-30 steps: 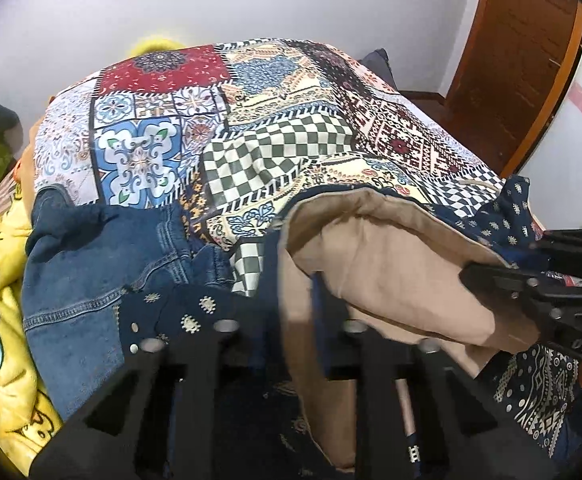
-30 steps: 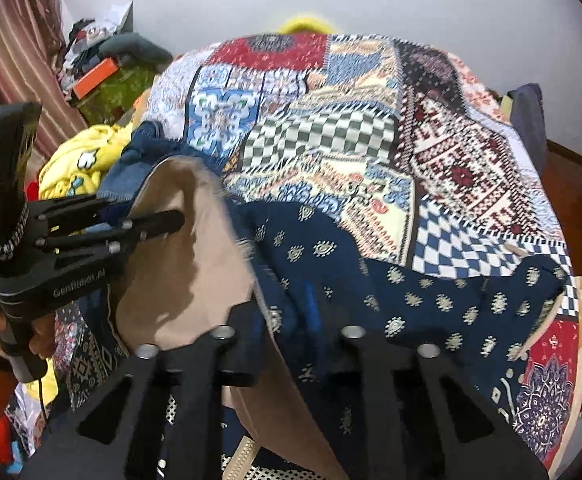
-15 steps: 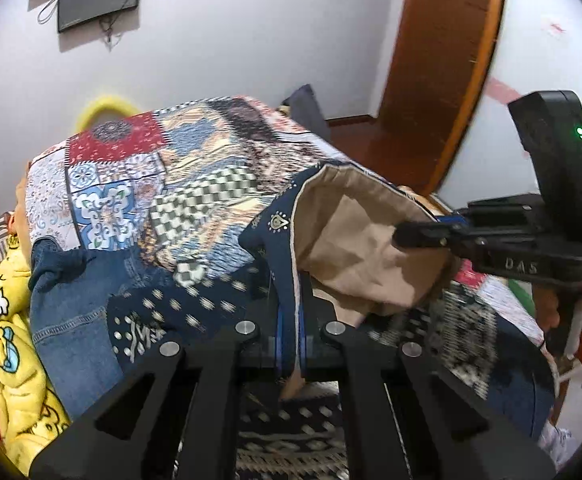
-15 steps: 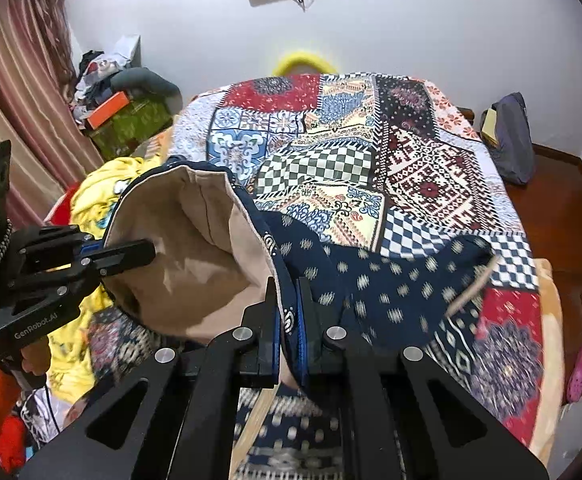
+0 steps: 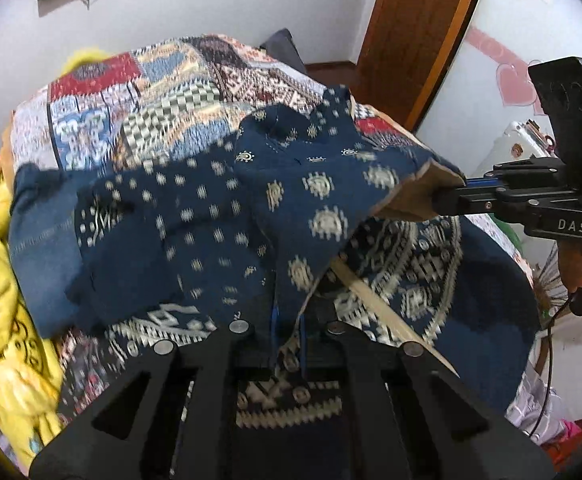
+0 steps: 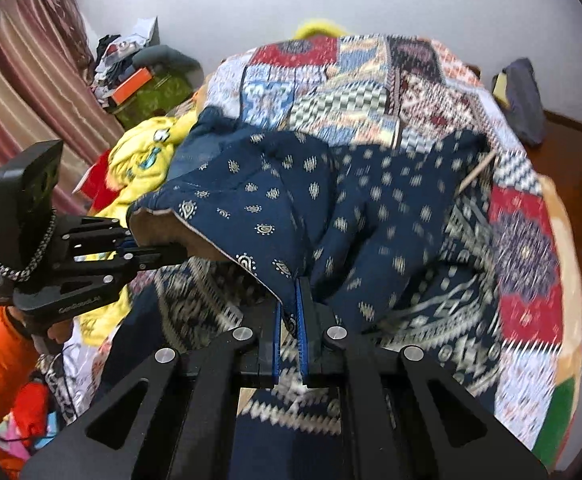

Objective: Fold large clothes

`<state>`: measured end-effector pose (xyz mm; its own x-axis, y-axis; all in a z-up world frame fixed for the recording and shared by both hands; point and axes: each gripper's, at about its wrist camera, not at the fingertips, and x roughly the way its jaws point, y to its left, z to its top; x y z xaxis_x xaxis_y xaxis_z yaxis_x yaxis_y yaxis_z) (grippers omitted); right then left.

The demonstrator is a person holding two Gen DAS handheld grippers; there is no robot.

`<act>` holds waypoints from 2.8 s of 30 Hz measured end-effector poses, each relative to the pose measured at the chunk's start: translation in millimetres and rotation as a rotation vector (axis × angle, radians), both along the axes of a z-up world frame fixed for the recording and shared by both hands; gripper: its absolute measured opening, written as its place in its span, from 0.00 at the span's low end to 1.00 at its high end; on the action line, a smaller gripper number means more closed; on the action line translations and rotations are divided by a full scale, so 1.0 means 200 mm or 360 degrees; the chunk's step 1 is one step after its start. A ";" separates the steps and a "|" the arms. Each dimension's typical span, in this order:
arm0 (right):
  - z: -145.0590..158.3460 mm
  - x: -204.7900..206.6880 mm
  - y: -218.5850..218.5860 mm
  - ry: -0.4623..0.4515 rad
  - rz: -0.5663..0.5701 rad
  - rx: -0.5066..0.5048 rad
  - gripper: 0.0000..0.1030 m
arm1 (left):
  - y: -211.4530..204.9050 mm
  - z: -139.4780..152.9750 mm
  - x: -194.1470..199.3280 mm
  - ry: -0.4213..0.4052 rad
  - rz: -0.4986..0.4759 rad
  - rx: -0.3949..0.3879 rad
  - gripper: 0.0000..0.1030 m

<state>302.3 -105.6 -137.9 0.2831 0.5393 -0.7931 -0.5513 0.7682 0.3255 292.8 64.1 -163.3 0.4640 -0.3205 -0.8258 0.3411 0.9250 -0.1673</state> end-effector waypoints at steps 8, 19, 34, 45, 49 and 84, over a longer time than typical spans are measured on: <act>0.11 -0.09 -0.02 -0.0035 0.0071 -0.0006 0.11 | -0.03 0.23 -0.15 -0.0198 -0.0026 0.0029 0.43; 0.06 0.01 0.01 -0.0141 -0.0059 -0.0107 0.52 | 0.00 0.09 0.07 -0.0140 0.0172 0.0131 0.54; -0.51 0.27 -0.17 0.0350 -0.0290 -0.0229 0.52 | 0.13 -0.29 0.07 0.0060 0.0248 0.0139 0.60; -0.24 0.48 -0.47 0.0094 -0.0508 -0.0114 0.52 | 0.84 -0.11 0.27 -0.0033 0.0752 0.0092 0.71; -0.31 0.59 -0.53 0.0119 -0.0597 -0.0115 0.52 | 1.03 -0.25 0.38 0.0090 0.0880 -0.0034 0.71; -0.17 0.92 -0.34 0.0017 -0.0488 0.0248 0.08 | 0.88 -0.05 0.71 -0.0195 0.0722 -0.0312 0.04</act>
